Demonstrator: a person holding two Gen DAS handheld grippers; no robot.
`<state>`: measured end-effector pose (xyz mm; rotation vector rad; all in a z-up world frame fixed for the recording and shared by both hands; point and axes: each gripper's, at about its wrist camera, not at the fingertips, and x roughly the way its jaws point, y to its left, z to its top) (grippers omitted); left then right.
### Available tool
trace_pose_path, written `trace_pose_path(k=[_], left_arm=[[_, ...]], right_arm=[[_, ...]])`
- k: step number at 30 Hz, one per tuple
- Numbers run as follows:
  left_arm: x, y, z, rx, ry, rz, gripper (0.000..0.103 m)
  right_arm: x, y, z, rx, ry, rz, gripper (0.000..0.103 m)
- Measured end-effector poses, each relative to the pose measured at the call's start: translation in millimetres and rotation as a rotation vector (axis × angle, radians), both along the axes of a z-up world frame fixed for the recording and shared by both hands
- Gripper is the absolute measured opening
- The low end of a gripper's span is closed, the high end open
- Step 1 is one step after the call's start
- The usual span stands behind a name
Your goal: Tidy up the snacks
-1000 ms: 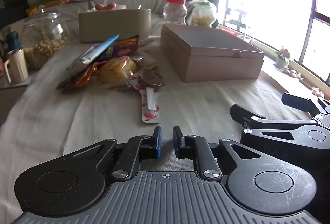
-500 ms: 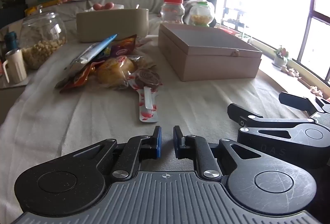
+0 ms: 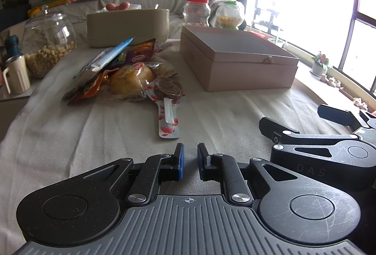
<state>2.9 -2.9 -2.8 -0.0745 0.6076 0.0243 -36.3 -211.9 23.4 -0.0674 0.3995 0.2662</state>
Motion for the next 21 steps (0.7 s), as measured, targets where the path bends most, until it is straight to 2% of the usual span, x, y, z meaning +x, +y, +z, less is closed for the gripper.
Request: trace_pose_path(k=[21], left_arm=[[1.5, 0.8, 0.0, -0.002, 0.004, -0.001, 0.016]], right_arm=[[0.8, -0.2, 0.0, 0.000, 0.002, 0.001, 0.103]])
